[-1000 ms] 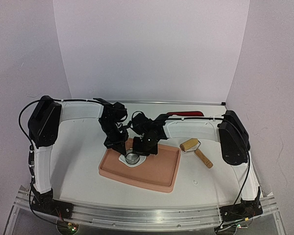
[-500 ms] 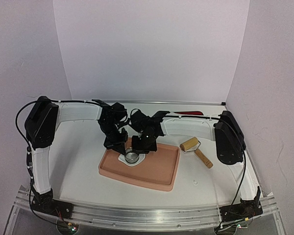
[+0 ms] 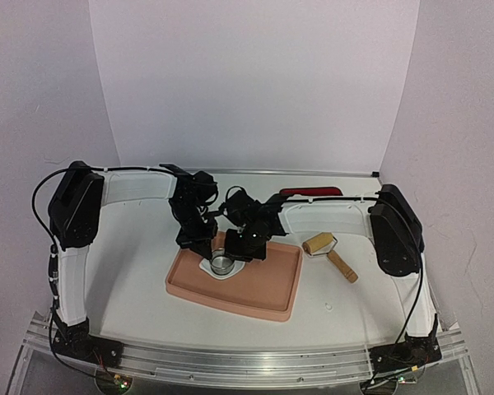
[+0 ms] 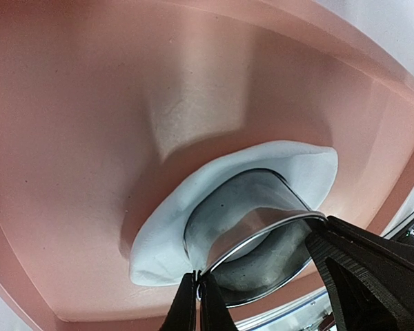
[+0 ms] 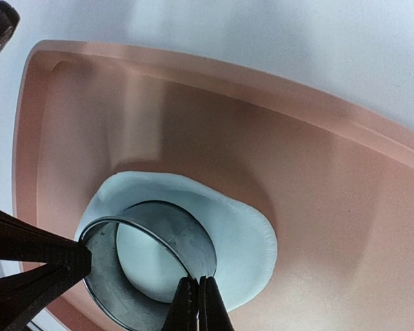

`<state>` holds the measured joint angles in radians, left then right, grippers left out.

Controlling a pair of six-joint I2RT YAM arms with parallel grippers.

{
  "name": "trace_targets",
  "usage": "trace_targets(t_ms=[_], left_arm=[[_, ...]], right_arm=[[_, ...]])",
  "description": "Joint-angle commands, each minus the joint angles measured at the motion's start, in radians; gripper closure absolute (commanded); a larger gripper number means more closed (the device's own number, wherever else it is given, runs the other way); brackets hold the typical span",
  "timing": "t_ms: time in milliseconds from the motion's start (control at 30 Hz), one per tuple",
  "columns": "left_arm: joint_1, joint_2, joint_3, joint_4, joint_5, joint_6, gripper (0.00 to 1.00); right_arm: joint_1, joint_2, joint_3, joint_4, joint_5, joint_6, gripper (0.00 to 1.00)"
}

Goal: Roll out the dumpling wrappers from the dough

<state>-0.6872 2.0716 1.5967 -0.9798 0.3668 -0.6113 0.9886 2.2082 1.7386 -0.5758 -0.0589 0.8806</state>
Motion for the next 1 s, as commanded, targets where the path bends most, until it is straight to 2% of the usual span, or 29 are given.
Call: trace_targets(t_ms=[0, 267, 500, 733, 967], left_arm=[[0.017, 0.065, 0.019, 0.042, -0.075, -0.004, 1.0], [0.017, 0.046, 0.011, 0.032, -0.09, -0.01, 1.0], [0.017, 0.04, 0.011, 0.027, -0.09, -0.008, 0.97], [0.017, 0.024, 0.016, 0.023, -0.092, -0.006, 0.94], [0.018, -0.003, 0.032, 0.03, -0.085, -0.007, 1.0]], right_arm=[[0.046, 0.047, -0.012, -0.15, -0.044, 0.014, 1.0], [0.044, 0.085, 0.086, -0.167, -0.044, -0.009, 1.0], [0.039, 0.071, 0.104, -0.189, -0.035, -0.015, 0.94], [0.038, 0.064, 0.11, -0.196, -0.035, -0.015, 0.92], [0.038, 0.065, 0.127, -0.198, -0.034, -0.014, 0.97]])
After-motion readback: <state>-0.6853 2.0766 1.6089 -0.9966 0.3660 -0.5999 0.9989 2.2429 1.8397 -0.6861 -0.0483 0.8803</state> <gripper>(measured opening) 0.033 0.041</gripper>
